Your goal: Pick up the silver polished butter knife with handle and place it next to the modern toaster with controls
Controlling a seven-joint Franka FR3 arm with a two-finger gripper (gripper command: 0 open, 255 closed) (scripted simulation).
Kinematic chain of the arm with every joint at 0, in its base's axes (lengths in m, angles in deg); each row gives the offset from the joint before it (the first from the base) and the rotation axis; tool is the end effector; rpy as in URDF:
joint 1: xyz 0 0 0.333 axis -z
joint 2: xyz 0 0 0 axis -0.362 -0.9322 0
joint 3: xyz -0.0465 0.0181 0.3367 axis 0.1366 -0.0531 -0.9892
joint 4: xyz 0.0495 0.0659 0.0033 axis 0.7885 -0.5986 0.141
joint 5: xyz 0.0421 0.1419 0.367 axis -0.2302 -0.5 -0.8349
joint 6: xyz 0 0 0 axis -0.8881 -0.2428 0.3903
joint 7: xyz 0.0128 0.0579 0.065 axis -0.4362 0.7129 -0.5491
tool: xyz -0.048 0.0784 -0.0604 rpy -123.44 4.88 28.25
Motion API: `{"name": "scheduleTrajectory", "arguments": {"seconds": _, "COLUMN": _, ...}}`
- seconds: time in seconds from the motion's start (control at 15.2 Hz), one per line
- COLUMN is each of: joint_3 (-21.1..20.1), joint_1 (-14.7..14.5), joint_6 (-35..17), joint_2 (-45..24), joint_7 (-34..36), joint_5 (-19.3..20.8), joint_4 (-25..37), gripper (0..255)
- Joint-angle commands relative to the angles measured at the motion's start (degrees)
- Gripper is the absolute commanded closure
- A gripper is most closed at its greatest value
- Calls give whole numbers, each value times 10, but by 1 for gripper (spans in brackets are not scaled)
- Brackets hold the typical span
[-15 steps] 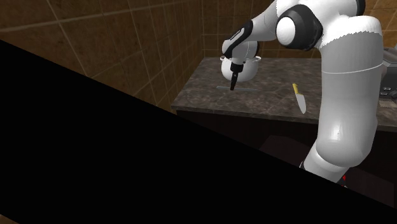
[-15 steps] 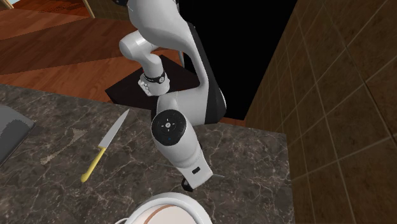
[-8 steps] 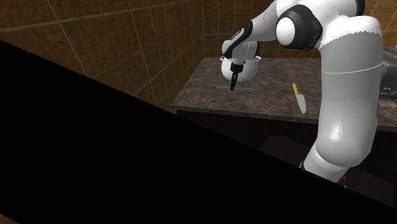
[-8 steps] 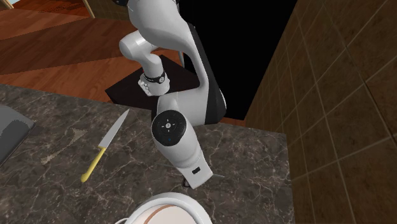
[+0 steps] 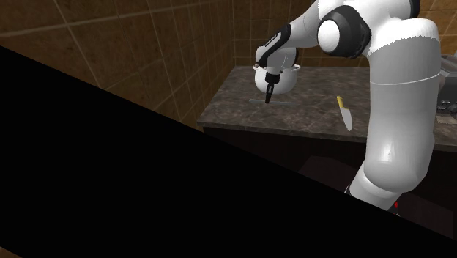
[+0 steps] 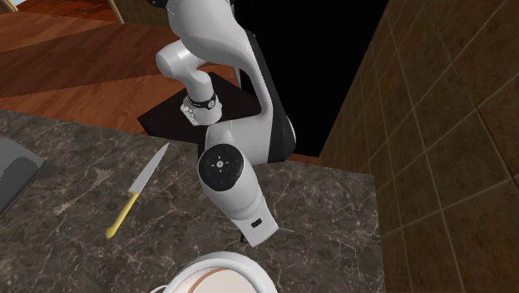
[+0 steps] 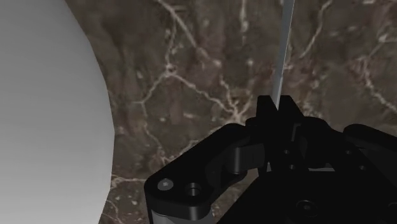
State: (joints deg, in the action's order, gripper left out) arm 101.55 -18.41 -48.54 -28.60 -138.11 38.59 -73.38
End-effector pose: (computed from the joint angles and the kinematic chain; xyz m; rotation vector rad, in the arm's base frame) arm 0.5654 -0.2904 0.3590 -2.9689 -0.7603 -0.1925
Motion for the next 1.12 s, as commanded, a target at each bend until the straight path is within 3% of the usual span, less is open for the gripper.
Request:
{"name": "scheduleTrajectory", "arguments": {"seconds": 0.0, "joint_3": 0, "joint_1": 0, "joint_6": 0, "joint_2": 0, "joint_7": 0, "joint_5": 0, "joint_4": 0, "gripper": 255}}
{"name": "scheduleTrajectory", "arguments": {"seconds": 1.06, "joint_3": 17, "joint_1": -10, "joint_6": 99, "joint_2": 54, "joint_7": 39, "joint_5": 45, "joint_4": 56, "gripper": 255}}
